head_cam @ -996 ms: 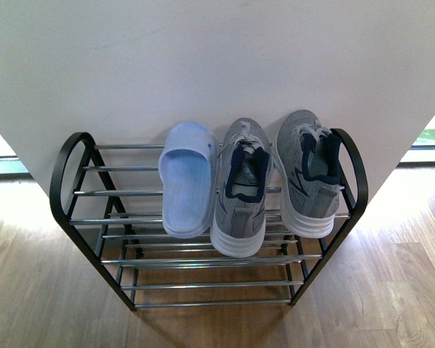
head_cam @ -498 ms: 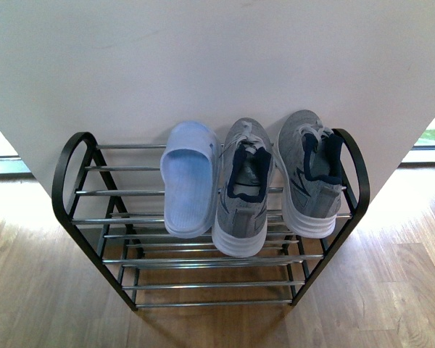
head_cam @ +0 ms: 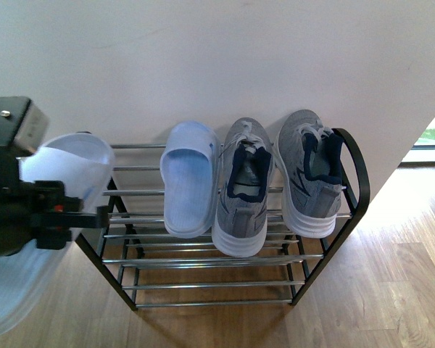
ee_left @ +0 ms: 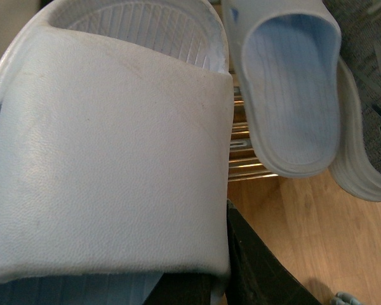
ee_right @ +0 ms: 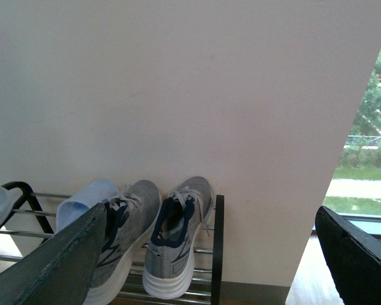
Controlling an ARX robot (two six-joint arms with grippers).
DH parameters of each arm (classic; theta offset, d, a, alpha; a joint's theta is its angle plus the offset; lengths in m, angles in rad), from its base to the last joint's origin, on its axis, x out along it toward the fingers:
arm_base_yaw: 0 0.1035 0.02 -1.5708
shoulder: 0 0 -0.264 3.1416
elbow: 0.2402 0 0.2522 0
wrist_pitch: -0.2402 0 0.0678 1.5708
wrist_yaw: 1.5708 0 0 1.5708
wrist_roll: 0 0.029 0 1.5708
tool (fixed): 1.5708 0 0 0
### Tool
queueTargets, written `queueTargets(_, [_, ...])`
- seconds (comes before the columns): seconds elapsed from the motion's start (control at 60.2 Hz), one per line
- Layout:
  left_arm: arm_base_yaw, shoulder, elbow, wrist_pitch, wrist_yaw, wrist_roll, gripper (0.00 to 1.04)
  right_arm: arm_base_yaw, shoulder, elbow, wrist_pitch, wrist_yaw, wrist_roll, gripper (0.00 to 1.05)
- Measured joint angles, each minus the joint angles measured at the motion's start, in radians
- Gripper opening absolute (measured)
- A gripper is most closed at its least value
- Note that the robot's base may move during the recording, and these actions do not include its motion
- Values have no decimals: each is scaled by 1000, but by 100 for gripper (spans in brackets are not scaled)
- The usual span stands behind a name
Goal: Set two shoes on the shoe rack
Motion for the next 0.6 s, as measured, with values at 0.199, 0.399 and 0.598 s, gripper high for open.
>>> queueTargets(0.199, [-2, 105, 135, -39, 4, 22, 2, 0, 0, 0, 0, 0, 0, 95])
queueTargets(0.399, [17, 171, 347, -140, -44, 14, 2, 0, 0, 0, 0, 0, 0, 95])
queueTargets(0.598, [33, 254, 474, -169, -48, -48, 2, 0, 0, 0, 0, 0, 0, 95])
